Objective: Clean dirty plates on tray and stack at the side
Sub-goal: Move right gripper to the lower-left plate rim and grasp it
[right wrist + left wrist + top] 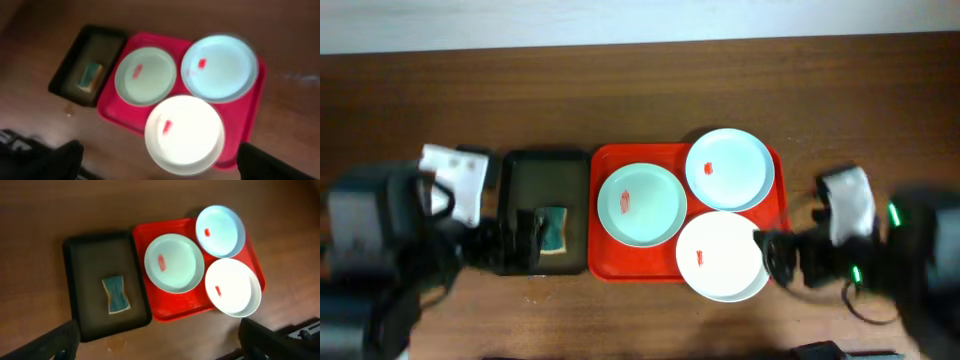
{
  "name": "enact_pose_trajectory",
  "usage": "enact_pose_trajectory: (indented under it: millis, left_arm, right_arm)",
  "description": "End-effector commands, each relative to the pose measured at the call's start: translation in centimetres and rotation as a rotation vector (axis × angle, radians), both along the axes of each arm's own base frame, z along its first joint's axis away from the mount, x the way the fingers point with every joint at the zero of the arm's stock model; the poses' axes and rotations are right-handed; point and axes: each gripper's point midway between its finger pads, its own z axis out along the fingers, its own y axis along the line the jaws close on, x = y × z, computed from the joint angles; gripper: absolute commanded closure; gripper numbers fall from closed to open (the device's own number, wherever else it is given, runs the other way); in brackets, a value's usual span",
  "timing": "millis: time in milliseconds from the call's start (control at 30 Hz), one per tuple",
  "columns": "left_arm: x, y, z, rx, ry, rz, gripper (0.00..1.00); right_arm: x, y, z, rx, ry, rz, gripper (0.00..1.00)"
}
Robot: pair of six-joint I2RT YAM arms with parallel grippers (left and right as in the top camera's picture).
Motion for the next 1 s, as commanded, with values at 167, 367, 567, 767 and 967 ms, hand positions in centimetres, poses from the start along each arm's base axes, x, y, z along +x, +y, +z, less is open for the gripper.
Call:
enact_pose_trajectory:
  millis: [167,367,567,767,967]
  left_arm:
    - [4.5,-0.2,-6.6,0.054,0.336,-0.014,0.45]
    - [4.6,0.4,-11.6,0.096,0.52,0.017,1.0]
    - [4.7,1.1,-18.3,0.12,0.611,0.095,1.0]
    - [5.1,1.1,-22.2,0.105,0.62,0.131,1.0]
    - [6.0,1.0,-22.2,0.091,0.588,0.149,1.0]
  right_arm:
    - [7.3,5.4,-7.1,0.159,0.562,0.121,0.18]
    - [9.9,5.2,-12.7,0.134,0.724,0.009,0.95]
    - [11.7,4.0,-16.6,0.102,0.72,-0.162,0.61]
    - [12.9,4.4,-17.2,0.147,0.697,-0.2,0.02]
    - [12.8,6.0,-18.6,0.128,0.689,-0.183,0.73]
